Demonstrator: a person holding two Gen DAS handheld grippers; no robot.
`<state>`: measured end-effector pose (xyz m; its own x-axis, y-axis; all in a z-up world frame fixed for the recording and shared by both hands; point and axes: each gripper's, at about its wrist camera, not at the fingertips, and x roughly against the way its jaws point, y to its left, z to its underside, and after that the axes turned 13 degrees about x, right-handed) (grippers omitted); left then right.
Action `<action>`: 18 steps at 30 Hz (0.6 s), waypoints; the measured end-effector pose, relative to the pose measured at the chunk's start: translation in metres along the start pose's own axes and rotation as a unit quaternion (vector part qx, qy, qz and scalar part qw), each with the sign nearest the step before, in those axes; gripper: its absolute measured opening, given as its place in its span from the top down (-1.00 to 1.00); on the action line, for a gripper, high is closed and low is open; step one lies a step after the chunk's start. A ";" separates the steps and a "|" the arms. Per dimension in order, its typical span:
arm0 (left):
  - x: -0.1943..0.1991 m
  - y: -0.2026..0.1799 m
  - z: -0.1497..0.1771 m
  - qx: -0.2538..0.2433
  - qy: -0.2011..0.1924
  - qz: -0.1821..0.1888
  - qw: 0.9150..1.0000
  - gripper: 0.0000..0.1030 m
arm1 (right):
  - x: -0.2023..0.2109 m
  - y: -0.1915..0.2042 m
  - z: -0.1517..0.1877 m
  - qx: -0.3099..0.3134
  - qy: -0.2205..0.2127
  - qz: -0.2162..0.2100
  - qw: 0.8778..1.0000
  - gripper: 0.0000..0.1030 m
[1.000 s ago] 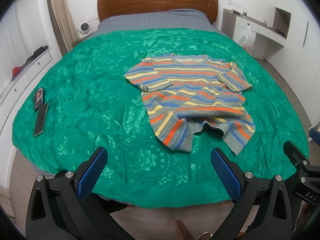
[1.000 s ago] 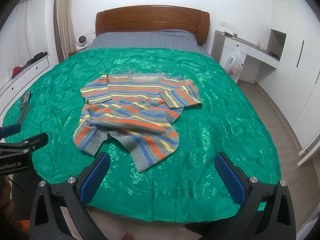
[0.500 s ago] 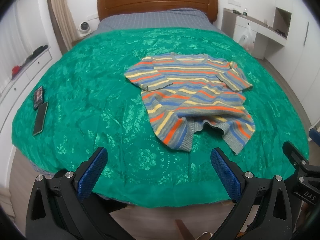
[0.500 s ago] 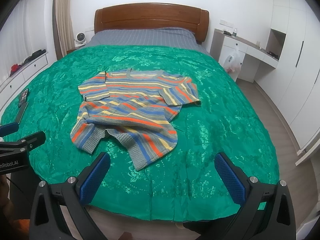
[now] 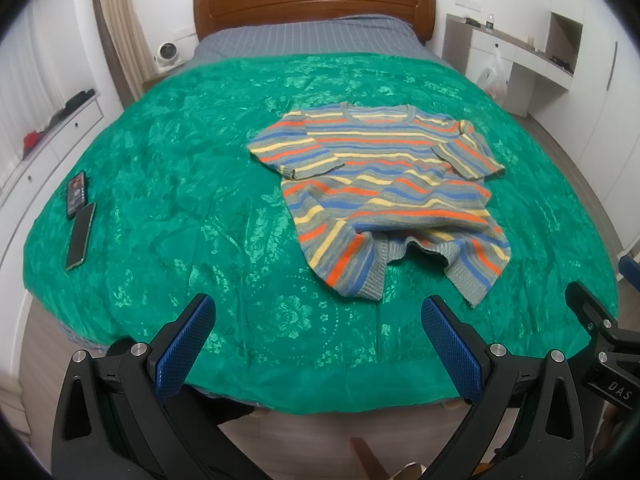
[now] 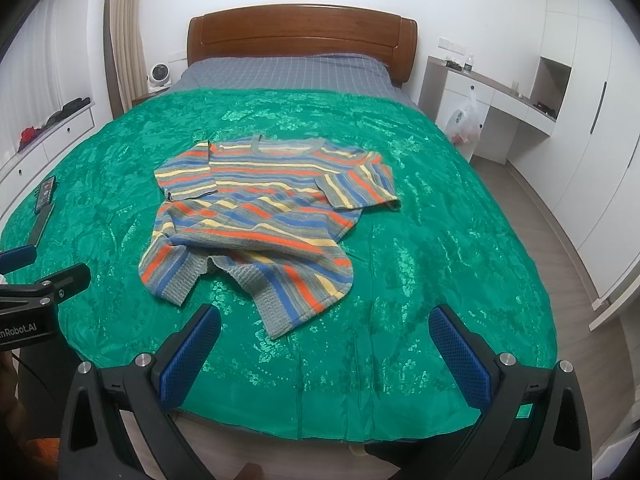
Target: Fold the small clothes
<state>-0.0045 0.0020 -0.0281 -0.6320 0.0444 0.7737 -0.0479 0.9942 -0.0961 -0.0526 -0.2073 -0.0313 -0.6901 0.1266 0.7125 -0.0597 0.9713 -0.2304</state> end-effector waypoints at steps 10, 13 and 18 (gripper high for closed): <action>0.000 -0.001 0.002 -0.001 0.001 0.001 1.000 -0.99 | 0.000 0.000 0.000 0.000 0.000 0.000 1.000 -0.99; 0.000 -0.001 0.001 -0.001 0.001 0.001 1.000 -0.99 | 0.000 0.001 0.000 0.000 0.001 0.000 1.000 -0.99; -0.001 -0.002 0.003 -0.004 0.001 0.002 1.000 -0.99 | 0.000 0.001 -0.001 0.000 0.001 0.000 1.000 -0.99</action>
<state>-0.0060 -0.0003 -0.0310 -0.6305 0.0495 0.7746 -0.0379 0.9948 -0.0945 -0.0517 -0.2065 -0.0311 -0.6882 0.1262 0.7144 -0.0608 0.9712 -0.2302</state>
